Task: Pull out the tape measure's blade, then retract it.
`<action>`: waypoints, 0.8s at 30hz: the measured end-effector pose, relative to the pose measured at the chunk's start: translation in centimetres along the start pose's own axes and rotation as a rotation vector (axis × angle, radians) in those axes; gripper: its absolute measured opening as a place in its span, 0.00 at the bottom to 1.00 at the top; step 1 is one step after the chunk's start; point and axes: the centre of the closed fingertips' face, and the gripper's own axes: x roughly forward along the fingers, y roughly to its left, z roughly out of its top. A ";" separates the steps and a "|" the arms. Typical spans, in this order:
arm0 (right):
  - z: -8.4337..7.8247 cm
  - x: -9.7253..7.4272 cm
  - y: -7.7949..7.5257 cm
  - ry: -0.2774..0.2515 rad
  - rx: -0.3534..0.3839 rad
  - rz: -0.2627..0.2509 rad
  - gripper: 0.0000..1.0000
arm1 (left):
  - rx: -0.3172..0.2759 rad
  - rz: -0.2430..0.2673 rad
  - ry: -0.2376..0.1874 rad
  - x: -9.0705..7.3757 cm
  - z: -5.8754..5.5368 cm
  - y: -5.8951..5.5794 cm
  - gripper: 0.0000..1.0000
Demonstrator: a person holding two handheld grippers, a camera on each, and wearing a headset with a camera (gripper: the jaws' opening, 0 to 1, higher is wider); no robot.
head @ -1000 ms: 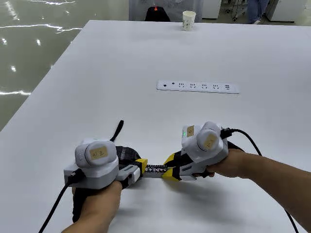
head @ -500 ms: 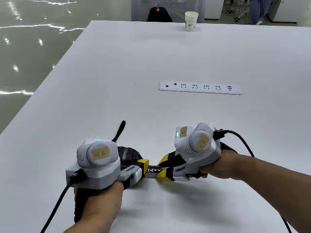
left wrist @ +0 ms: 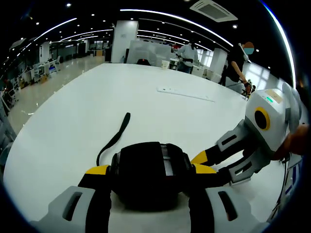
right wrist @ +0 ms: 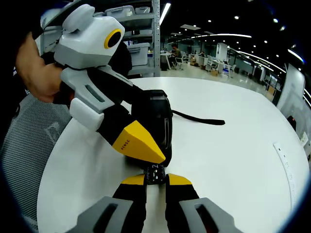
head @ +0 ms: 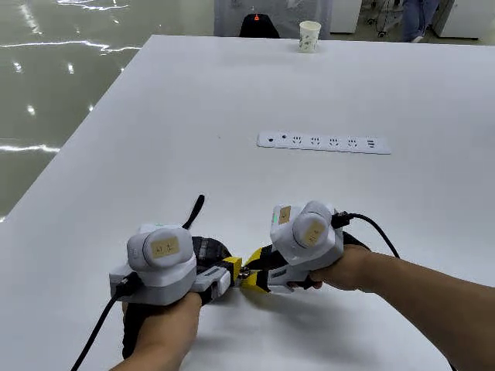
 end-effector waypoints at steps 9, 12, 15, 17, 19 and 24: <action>0.5 0.4 0.0 -0.009 -0.008 -0.001 0.11 | 0.000 0.000 0.000 0.0 0.0 0.0 0.60; 0.4 0.4 0.0 -0.010 -0.009 -0.001 0.11 | 0.000 0.001 -0.001 0.1 0.1 0.0 0.60; 0.4 0.4 0.0 -0.010 -0.015 -0.001 0.11 | 0.001 0.002 -0.003 0.1 0.1 -0.1 0.61; 0.4 0.4 0.0 -0.010 -0.021 -0.001 0.11 | 0.002 0.001 -0.002 0.1 0.1 -0.1 0.61; 0.4 0.4 0.0 -0.009 -0.026 0.001 0.11 | 0.004 0.001 -0.002 0.1 0.0 -0.2 0.61; 0.4 0.4 0.0 -0.004 -0.042 0.003 0.12 | 0.006 0.002 0.000 0.1 0.0 -0.3 0.62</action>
